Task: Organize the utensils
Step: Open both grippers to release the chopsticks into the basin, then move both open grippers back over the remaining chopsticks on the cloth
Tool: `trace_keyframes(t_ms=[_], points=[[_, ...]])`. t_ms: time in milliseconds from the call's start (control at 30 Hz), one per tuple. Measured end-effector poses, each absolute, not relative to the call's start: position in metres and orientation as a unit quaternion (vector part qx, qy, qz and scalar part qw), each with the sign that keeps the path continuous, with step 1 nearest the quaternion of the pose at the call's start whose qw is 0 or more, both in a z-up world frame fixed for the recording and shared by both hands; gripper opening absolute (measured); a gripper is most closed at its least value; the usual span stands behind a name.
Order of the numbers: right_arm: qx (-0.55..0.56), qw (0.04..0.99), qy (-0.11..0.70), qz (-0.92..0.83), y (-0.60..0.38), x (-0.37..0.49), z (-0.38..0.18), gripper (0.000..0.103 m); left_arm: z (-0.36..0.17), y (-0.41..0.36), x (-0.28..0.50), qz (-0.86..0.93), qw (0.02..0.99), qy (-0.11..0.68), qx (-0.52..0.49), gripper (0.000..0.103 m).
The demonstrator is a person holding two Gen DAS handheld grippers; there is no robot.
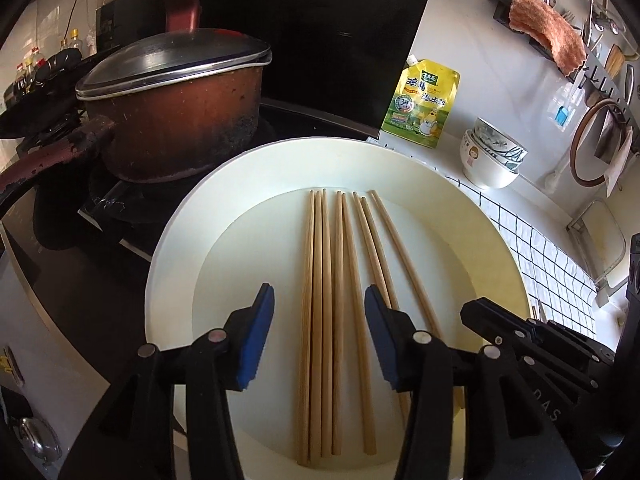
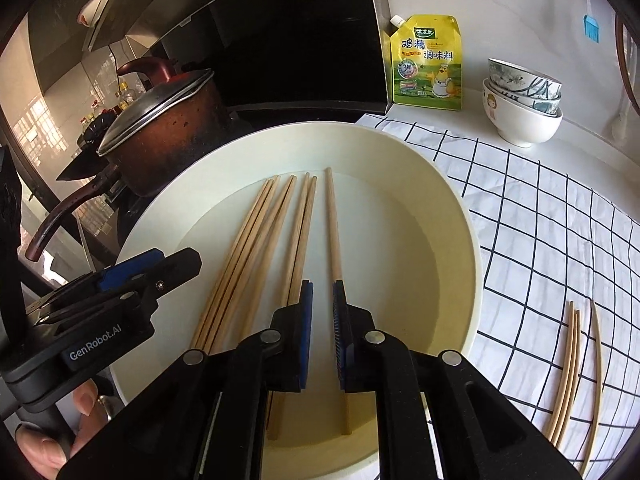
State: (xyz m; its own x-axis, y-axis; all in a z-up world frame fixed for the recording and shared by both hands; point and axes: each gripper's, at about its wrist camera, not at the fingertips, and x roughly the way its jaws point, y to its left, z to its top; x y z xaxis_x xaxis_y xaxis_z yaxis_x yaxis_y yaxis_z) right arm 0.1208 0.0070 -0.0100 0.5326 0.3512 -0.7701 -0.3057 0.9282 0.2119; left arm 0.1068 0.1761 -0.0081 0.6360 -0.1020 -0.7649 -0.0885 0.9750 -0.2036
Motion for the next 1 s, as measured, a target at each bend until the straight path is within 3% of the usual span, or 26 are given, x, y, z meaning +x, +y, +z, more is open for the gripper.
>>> trace_keyframes(t_ms=[767,1000], points=[[0.043,0.904,0.404,0.133,-0.087,0.053,0.004,0.013,0.013,0.095,0.063,-0.036,0.907,0.415,-0.068,0.05],[0.054,0.91,0.398,0.1,-0.132,0.033,0.0,0.018,0.021,0.061,0.051,-0.056,0.909,0.411,-0.051,0.053]])
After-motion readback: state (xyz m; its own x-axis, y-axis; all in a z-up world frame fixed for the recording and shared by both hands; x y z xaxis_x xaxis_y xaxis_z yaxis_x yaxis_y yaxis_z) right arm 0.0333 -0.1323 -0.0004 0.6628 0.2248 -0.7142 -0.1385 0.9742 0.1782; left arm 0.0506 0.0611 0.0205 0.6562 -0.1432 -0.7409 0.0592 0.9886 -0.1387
